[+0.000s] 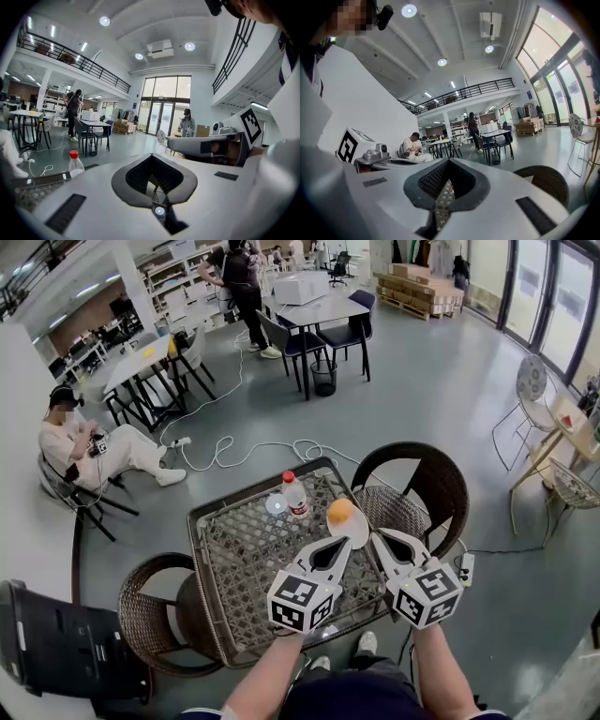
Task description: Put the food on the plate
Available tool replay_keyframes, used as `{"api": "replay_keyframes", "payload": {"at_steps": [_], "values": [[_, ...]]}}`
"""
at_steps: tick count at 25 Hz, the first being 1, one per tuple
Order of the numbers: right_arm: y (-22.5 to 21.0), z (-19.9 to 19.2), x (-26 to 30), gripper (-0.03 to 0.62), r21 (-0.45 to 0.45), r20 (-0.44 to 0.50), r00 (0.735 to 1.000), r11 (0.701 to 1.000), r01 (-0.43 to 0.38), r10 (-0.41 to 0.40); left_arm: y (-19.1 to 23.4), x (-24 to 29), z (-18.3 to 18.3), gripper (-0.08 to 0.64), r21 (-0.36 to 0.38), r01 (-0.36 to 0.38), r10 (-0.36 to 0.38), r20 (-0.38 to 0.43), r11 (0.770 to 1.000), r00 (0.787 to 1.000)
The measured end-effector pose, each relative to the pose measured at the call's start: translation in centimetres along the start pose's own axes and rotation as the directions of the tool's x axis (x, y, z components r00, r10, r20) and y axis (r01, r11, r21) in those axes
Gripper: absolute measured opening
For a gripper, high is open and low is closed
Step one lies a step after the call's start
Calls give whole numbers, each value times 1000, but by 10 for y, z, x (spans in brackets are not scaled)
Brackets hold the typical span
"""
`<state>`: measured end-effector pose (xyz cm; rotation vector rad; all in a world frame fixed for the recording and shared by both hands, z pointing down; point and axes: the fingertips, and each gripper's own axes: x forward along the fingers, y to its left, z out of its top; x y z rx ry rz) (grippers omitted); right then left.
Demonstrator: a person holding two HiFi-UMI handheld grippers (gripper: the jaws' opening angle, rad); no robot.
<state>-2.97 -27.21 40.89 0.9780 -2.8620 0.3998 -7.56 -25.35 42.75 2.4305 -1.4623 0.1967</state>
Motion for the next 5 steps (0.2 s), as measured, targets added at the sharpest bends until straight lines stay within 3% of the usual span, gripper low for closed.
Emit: {"api": "replay_keyframes", "payload": {"at_steps": [5], "values": [[0,6,-2,5,-2,0,1000,1000,0,0,-3,-1,3,9,-11,0,-1,-5,1000,1000]]}}
